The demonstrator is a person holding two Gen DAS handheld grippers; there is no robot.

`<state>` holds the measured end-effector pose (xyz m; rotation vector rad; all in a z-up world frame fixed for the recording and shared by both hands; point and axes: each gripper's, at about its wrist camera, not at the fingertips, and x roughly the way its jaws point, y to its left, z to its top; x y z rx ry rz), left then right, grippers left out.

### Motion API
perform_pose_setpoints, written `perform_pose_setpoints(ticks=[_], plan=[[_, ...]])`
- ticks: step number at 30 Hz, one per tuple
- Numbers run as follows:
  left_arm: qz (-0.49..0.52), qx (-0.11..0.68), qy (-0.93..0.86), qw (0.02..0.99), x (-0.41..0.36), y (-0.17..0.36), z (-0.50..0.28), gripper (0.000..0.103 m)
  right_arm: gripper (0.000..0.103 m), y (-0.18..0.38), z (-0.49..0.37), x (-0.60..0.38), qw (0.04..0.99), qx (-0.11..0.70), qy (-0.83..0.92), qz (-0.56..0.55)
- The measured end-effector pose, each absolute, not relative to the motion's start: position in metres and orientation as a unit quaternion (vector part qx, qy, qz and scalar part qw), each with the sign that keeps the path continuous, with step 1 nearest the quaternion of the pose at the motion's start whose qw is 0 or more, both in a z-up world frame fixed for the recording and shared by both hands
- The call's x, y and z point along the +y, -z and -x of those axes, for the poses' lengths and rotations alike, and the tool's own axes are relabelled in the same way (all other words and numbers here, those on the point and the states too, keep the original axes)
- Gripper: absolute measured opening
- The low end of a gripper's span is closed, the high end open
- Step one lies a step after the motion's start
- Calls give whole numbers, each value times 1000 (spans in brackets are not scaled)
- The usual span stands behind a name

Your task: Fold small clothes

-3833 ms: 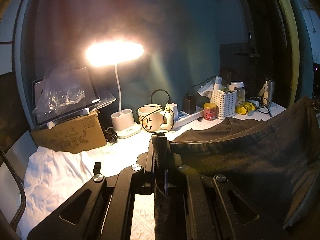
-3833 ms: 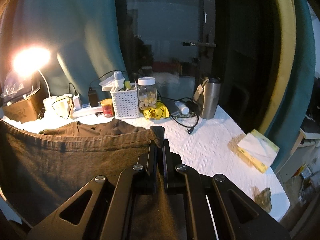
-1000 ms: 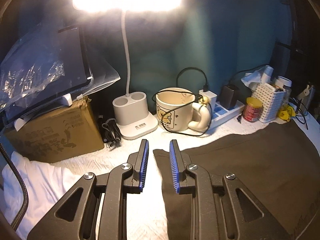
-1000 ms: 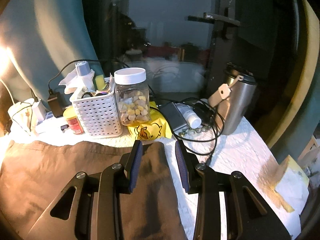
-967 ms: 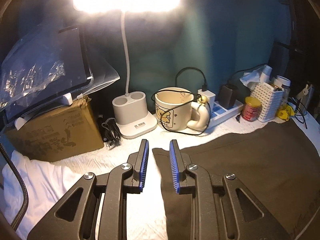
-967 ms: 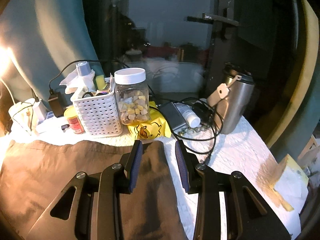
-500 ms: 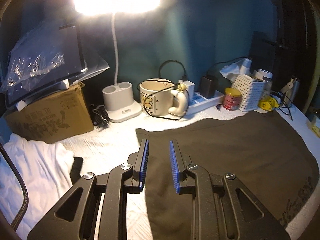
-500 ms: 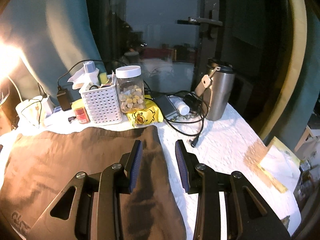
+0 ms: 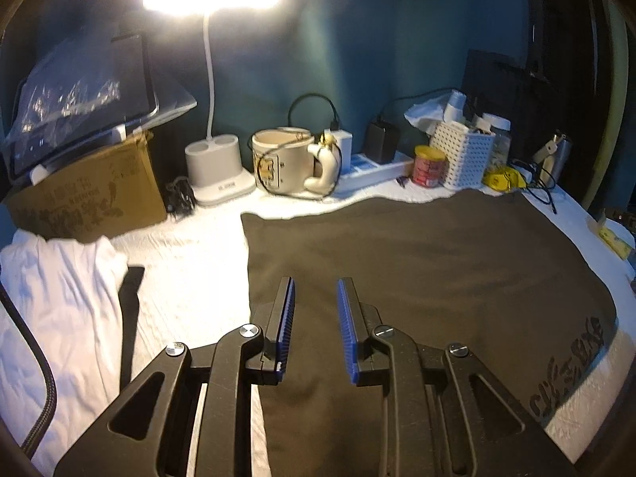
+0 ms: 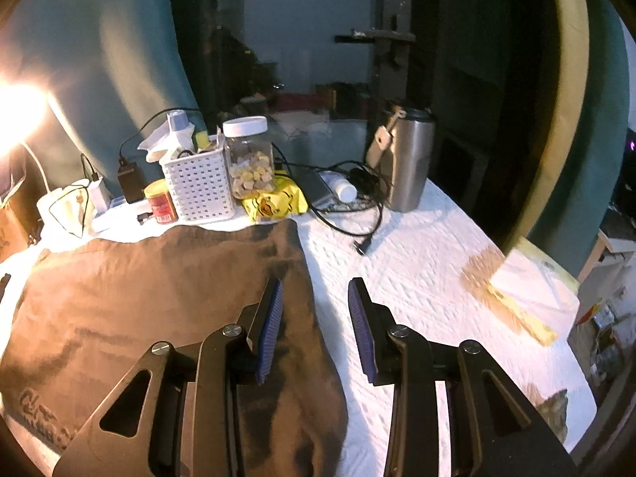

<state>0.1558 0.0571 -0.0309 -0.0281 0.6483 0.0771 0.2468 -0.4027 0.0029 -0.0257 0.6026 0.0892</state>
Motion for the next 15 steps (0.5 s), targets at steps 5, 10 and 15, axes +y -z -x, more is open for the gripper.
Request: perform_pose_setpoints(ticks=[5,10,15], plan=[[33,328,-43,943,56,42,-137,50,37,12,-234,-416,949,312,-37,8],[48,353,-50,933,61,58,-123,51,37,32,-222,-428,942,334,-34,1],[58,381,-56,921,64,76,-107,51,37,52,-208,-437,933,357,-37,-3]])
